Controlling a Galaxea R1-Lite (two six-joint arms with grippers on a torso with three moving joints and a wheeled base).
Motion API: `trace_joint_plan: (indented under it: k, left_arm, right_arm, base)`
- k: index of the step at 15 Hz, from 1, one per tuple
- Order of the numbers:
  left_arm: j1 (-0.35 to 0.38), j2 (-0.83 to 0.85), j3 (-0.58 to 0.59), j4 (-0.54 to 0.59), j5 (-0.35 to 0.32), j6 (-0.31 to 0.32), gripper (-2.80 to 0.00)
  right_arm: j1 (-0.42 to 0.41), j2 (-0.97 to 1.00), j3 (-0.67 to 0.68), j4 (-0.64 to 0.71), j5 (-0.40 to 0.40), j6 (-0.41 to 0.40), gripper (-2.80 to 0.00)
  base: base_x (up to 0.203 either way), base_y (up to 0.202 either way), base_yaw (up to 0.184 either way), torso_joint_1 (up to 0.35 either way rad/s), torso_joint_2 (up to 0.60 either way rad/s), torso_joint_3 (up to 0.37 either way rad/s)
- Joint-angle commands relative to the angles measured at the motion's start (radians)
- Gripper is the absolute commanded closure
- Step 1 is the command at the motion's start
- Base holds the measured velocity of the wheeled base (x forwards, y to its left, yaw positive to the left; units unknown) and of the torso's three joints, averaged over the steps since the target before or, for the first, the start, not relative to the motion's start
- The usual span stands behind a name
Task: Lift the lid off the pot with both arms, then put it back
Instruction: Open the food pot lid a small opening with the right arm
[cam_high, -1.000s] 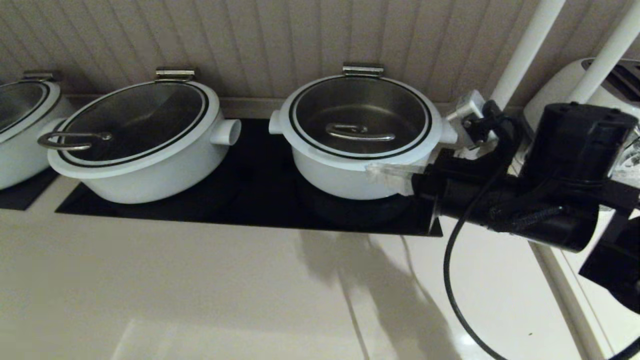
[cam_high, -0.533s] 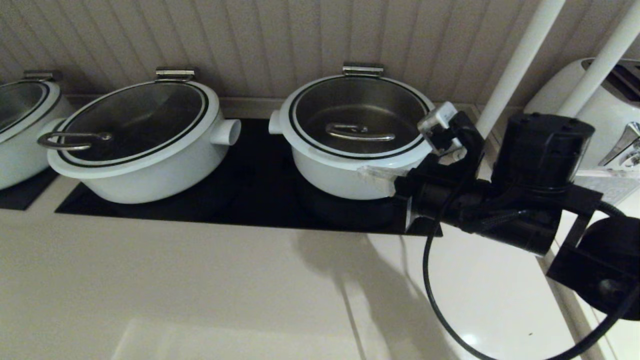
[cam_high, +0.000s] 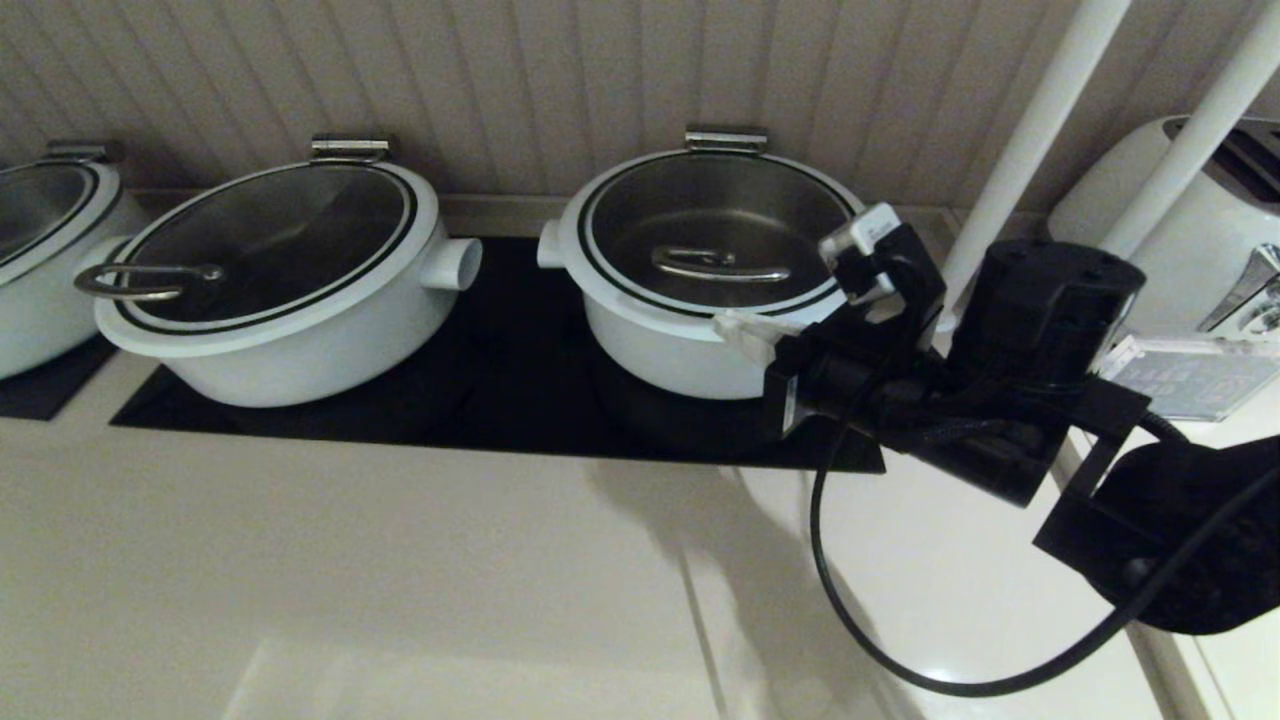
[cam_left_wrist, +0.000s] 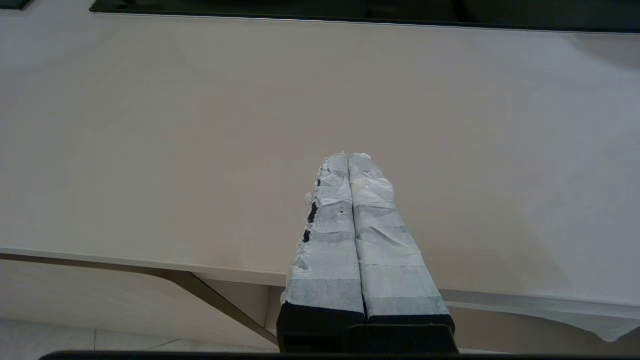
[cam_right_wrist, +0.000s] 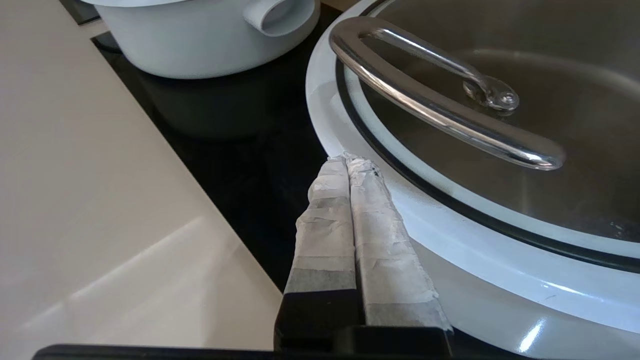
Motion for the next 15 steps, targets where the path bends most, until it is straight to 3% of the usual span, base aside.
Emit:
trace_joint_plan:
  k: [1,4,15]
  left_arm:
    - [0.000,0.000,0.000,0.000,0.000,0.000,0.00]
    - [0.000,0.000,0.000,0.000,0.000,0.000,0.00]
    - [0.000,0.000,0.000,0.000,-0.001,0.004,0.00]
  right_arm:
    - [0.000,0.014,-0.003,-0.021,-0.006,-0.001,0.00]
    - [0.000,0.043,-0.015,-0.080,-0.052,-0.003,0.00]
    - [-0.001,0.024,-0.066,-0.083,-0.103,-0.001,0.00]
  base:
    - [0.000,0.000,0.000,0.000,0.00,0.000]
    - [0.000,0.000,0.000,0.000,0.00,0.000]
    - [0.000,0.000,0.000,0.000,0.00,0.000]
